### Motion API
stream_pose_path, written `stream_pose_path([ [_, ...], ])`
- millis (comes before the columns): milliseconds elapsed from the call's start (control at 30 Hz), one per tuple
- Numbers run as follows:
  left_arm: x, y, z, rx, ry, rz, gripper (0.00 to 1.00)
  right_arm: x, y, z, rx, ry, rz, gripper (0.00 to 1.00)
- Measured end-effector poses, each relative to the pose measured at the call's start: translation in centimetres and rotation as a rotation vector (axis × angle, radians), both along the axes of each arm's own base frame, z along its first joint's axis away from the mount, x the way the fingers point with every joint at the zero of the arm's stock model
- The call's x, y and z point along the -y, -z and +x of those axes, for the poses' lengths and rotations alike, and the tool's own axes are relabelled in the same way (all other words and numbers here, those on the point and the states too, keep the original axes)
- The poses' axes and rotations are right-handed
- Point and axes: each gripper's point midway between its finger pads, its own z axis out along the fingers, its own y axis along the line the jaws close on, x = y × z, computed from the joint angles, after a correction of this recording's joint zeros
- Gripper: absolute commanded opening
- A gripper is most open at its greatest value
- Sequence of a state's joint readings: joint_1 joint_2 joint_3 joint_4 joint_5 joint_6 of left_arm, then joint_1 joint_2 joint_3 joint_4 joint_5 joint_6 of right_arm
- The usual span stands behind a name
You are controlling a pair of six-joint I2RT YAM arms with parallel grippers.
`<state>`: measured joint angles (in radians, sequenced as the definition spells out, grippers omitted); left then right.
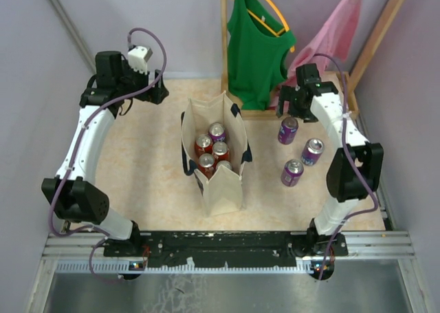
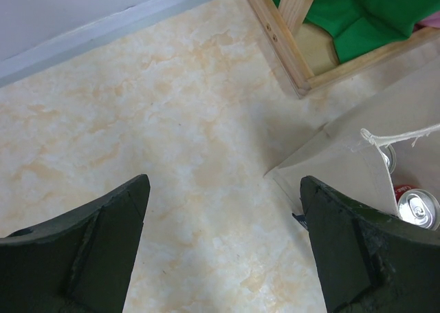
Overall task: Place the beverage into the canvas bag
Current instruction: Pick up the drink from the center of the board.
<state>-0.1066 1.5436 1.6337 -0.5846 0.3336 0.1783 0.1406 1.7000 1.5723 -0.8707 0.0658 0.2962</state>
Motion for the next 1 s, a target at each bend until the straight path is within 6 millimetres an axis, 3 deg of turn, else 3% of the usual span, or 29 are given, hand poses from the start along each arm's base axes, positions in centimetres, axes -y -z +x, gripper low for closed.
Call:
stream_pose_path([
  [133,0.0,0.1,-0.2,-0.003,0.002,-0.001,0.96,-0.1,2.0,2.0,-0.025,-0.007,-0.020,0.99],
  [300,0.0,0.2,-0.3,-0.005,0.006,-0.003,0.95,0.4,4.1,2.3,-0.072,-0.005,-0.053,0.99],
  [767,0.2,0.6,-0.4,-0.015,0.014,-0.006,0.95,0.8,4.8,2.1,-0.092,0.004,-0.076,0.89],
  [933,0.3,0.5,-0.5,-0.015,0.019,-0.009,0.95,0.8,6.1,1.5,-0.135,0.001,-0.082,0.87],
  [1000,0.3,0.5,-0.5,-0.015,0.022,-0.010,0.95,0.8,6.5,1.2,-0.152,-0.002,-0.085,0.82],
])
